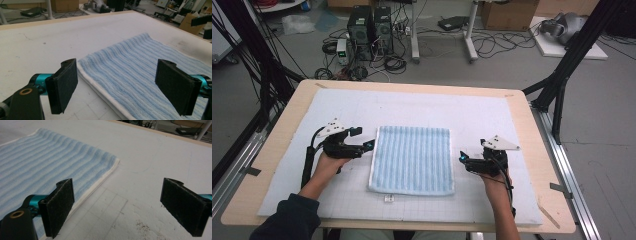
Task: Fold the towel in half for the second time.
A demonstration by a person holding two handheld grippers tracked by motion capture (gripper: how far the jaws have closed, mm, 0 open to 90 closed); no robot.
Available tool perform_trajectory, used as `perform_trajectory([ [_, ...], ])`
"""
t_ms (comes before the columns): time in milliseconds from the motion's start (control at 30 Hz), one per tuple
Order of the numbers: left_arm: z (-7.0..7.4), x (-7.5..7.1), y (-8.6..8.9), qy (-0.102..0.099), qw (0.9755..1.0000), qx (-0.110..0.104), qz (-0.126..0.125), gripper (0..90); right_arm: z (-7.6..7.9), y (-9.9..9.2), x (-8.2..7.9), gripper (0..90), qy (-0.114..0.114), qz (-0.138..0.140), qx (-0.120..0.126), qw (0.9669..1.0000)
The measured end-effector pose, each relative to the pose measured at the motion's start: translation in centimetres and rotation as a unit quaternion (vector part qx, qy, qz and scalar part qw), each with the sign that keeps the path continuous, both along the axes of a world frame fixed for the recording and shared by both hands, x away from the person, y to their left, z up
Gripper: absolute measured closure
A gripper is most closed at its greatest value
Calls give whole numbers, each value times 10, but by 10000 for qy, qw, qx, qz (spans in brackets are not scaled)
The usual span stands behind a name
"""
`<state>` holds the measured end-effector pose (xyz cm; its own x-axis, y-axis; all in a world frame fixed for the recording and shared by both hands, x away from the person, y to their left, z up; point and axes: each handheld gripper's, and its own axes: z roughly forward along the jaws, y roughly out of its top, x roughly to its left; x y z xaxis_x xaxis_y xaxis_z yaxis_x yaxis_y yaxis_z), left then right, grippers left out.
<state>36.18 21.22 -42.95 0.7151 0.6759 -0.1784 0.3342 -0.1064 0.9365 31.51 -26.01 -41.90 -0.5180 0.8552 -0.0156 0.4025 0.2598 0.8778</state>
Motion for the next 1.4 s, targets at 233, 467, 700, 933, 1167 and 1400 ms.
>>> perform_trajectory([
  [233,0,1,2,63,10000,-19,56,197,-2,-2,-1,113,49,-32,50,10000],
  [467,-3,4,5,240,9996,-23,109,196,-5,2,2,113,141,65,-16,9999],
  [700,4,13,5,270,9994,-15,228,196,-6,5,3,113,190,172,-18,9997],
  [933,8,35,2,488,9980,76,404,211,-6,4,4,113,182,200,32,9996],
  [1167,6,64,-17,840,9944,564,317,304,-7,7,4,113,250,244,1,9994],
  [1400,-5,81,-35,1014,9905,908,185,349,-8,7,5,113,279,250,6,9993],
])
